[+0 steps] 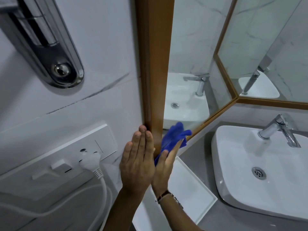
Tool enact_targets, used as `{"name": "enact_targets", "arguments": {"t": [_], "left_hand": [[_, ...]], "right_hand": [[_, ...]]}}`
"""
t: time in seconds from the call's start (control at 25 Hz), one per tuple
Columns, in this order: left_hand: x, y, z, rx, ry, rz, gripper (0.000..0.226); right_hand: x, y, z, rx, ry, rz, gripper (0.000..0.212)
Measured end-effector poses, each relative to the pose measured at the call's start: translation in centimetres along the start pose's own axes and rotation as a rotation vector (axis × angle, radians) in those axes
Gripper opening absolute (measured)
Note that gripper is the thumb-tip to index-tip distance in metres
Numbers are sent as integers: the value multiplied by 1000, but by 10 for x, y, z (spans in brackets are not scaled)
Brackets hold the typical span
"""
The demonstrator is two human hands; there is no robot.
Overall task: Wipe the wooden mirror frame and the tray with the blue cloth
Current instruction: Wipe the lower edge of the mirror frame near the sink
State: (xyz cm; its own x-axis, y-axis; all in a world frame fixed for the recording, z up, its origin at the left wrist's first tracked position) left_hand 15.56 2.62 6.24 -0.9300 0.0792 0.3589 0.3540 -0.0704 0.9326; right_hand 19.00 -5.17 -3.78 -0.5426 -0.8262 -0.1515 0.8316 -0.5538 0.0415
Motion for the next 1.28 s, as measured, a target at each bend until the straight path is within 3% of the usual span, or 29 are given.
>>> {"name": "enact_targets", "arguments": {"t": [0.12, 0.2, 0.28, 0.36, 0.48, 0.64, 0.72, 0.92, 1.04, 1.16, 1.24, 1.28], "left_hand": [[7, 3, 3, -4, -33, 23, 69], [10, 2, 5, -31, -25, 21, 80], [12, 3, 6, -34, -47, 18, 82], [10, 7, 3, -25, -21, 5, 75], [6, 5, 1, 10, -8, 3, 65], [5, -3, 6, -39, 12, -11, 75], [4, -7, 5, -74, 24, -4, 77], [-1, -7, 6, -49, 27, -45, 66], [-2, -9, 6, -61, 8, -69, 66], [-4, -12, 4, -61, 12, -57, 76], [-5, -16, 6, -63, 18, -57, 68], [-6, -18, 7, -69, 25, -61, 64]], "right_hand": [[13, -13, -10, 184, -270, 245, 91], [19, 6, 14, 566, -368, 351, 83], [10, 28, 56, 1057, -351, 324, 70], [-16, 59, 102, 1262, -243, 212, 71], [-32, 75, 115, 1283, -213, 143, 73], [24, 35, 28, 1346, -559, 296, 71], [30, 33, 14, 1356, -618, 298, 72], [-32, 74, 134, 1347, -191, 119, 71], [-38, 73, 143, 1307, -156, 79, 71], [0, 32, 66, 1086, -338, 209, 70], [17, 7, 6, 695, -351, 278, 75], [15, 1, -9, 449, -280, 231, 77]]}}
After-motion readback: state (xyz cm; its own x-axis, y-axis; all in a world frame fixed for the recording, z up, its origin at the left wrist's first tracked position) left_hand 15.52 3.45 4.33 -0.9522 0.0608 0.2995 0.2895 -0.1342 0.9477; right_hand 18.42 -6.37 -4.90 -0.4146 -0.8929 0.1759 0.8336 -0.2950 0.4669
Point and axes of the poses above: each hand's wrist, its own y-axis towards the middle knuckle, its own x-axis out of the back of the hand, z = x × y, the point moved 4 cm from there along y, towards the middle knuckle, and after that the axes turned 11 degrees about -z, right-handed, at the moved point
